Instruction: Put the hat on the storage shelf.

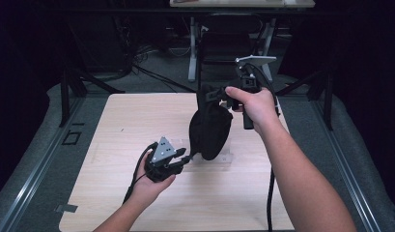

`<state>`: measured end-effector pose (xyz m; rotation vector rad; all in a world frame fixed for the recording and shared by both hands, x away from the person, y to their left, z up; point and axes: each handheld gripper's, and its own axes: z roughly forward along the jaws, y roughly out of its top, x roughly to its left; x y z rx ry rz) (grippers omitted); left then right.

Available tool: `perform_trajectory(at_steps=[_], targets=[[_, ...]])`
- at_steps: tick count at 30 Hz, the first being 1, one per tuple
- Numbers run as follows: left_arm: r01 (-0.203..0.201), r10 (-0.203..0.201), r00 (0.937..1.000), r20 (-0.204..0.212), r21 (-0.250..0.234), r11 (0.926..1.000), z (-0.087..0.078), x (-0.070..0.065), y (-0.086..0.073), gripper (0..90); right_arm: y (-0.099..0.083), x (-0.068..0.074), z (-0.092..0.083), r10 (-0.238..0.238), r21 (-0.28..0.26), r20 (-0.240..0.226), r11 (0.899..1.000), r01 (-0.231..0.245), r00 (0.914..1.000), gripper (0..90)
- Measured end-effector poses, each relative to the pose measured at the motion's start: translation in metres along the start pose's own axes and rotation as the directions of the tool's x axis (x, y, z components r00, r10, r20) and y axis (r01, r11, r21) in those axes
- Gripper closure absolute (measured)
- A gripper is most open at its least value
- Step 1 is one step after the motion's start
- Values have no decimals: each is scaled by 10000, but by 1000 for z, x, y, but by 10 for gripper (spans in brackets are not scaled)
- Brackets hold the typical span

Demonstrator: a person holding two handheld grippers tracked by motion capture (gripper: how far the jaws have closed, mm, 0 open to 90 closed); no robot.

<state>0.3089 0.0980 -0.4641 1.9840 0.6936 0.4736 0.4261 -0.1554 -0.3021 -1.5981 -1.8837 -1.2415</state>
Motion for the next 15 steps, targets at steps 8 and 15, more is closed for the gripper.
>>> perform_trajectory(at_steps=[8, 15], targets=[[-311, 311, 9994, 170, 5, 9995, 2, -8, 6, 717, 1, 0, -1, -55, -14, 73, 10000, 55, 10000, 865], [-524, 530, 9983, -230, 247, 9983, 9, -12, 10, 776, 0, 3, 3, -118, 57, -9, 9999, 118, 9999, 864]])
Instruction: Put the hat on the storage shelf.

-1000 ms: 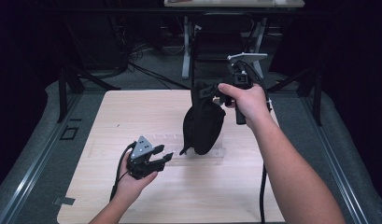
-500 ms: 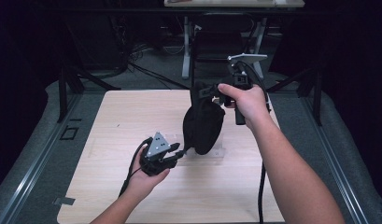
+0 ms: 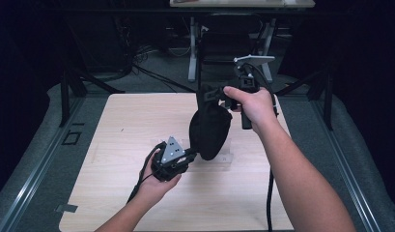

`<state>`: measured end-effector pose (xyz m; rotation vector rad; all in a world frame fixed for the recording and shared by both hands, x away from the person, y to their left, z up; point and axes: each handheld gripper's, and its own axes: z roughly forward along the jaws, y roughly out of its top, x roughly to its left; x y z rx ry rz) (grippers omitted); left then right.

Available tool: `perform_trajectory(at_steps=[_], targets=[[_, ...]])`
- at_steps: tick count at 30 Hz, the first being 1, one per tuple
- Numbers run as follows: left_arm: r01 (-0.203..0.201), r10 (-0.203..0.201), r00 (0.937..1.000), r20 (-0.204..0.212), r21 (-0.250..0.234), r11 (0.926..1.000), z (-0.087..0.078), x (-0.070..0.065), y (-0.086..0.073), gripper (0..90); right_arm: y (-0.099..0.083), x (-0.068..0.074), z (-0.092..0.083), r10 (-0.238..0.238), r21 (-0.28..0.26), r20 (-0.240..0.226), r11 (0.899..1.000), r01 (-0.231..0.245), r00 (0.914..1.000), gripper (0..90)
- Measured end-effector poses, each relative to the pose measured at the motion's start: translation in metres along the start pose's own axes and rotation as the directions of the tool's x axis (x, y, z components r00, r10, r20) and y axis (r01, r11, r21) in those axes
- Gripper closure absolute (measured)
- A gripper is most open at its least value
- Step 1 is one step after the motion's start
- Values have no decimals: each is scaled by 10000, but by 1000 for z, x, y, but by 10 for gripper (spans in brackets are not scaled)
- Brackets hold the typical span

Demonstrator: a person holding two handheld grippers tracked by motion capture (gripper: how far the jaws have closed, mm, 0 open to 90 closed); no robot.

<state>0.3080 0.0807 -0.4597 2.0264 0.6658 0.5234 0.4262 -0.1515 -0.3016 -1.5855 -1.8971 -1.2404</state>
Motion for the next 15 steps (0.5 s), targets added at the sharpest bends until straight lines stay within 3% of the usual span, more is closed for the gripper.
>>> perform_trajectory(at_steps=[11, 15], targets=[[-373, 378, 9986, -378, 143, 9992, -3, -2, -2, 830, -2, 5, 1, -200, -39, -86, 9998, 200, 9998, 836], [-524, 530, 9969, -574, 114, 9986, -4, -2, -2, 842, -3, 7, -5, -292, -399, -492, 9988, 272, 9984, 811]])
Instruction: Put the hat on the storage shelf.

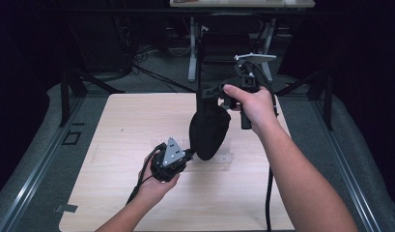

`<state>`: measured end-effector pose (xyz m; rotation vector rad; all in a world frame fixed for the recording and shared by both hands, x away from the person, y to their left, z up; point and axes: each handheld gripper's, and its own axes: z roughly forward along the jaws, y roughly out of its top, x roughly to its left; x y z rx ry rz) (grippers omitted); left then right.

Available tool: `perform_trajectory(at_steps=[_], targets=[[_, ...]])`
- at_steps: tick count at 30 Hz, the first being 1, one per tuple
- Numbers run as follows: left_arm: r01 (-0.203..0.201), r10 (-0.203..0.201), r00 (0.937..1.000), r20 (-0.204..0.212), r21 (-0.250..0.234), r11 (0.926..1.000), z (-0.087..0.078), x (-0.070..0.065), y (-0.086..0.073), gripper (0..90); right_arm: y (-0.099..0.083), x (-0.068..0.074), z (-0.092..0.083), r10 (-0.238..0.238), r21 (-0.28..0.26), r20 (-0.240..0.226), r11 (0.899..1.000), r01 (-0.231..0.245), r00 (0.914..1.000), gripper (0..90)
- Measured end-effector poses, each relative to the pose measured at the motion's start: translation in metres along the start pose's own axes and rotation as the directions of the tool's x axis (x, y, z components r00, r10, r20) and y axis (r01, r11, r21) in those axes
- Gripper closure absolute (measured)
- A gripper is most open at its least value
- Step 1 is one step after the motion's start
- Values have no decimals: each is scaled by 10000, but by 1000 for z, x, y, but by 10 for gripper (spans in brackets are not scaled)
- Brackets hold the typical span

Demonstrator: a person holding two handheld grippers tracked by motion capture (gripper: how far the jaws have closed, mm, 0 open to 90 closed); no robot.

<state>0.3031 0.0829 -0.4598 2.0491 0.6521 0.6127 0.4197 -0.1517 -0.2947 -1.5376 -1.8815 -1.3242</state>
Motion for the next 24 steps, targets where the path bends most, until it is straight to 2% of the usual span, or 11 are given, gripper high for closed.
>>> perform_trajectory(at_steps=[3, 12, 17, 24], targets=[[-37, 37, 10000, -92, -4, 10000, -1, 1, 0, 851, -1, 1, -2, -32, -25, 15, 10000, 32, 10000, 808], [387, -386, 9991, -176, 38, 9992, -9, 15, -11, 859, -4, -6, -13, 19, -246, 115, 9997, -16, 9999, 790], [295, -292, 9993, -219, 117, 9995, -11, 16, -17, 859, -5, -11, -16, 48, -215, 211, 9998, -44, 9998, 790], [588, -582, 9979, -268, 195, 9981, -10, 19, -33, 858, -8, -16, -21, 101, -245, 328, 9997, -93, 9994, 787]])
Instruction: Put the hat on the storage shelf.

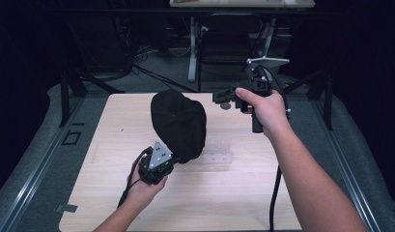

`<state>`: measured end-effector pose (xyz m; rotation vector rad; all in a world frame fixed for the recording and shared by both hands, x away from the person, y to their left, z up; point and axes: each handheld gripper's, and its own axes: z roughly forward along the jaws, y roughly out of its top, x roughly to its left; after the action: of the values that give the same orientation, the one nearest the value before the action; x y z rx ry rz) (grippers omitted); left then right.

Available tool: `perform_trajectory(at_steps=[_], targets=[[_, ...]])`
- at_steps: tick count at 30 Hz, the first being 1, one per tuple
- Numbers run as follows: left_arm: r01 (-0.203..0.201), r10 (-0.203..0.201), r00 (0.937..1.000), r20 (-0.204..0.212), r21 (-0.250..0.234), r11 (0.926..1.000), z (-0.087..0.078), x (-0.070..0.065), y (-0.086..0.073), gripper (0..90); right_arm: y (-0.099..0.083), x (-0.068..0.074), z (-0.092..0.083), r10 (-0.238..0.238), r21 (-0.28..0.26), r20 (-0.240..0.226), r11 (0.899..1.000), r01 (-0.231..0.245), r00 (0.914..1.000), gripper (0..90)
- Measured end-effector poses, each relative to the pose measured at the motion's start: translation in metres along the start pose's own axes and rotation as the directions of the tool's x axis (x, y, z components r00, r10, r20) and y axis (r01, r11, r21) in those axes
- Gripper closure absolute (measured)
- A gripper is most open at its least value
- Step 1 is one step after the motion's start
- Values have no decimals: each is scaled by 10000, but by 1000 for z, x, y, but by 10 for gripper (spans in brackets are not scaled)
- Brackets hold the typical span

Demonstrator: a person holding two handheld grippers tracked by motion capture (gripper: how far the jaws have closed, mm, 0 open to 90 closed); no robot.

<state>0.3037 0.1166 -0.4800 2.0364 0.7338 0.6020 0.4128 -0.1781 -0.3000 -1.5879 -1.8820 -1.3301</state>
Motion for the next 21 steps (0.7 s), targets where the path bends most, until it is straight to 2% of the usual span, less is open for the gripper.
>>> perform_trajectory(at_steps=[2, 3, 6, 14, 17, 21], targets=[[225, -224, 9997, -30, 291, 9993, 5, 3, -11, 857, -1, -1, -2, 9, -39, 1, 10000, -9, 10000, 786], [225, -224, 9997, -30, 291, 9993, 5, 3, -11, 855, -1, -1, -2, 9, -39, 1, 10000, -9, 10000, 786], [557, -555, 9984, -89, 246, 9981, 4, 6, -22, 851, -1, -4, -4, 58, -69, 122, 10000, -57, 9999, 785], [870, -870, 9962, -13, 328, 9957, 3, 9, -35, 839, -3, -5, -7, -20, -107, 237, 9999, 22, 9997, 776], [927, -927, 9957, 7, 304, 9952, 3, 9, -35, 836, -3, -6, -7, -39, -91, 261, 10000, 41, 9997, 776], [786, -782, 9969, -103, 357, 9963, 2, 6, -35, 805, -4, -7, -9, -83, -124, 448, 9999, 89, 9990, 774]])
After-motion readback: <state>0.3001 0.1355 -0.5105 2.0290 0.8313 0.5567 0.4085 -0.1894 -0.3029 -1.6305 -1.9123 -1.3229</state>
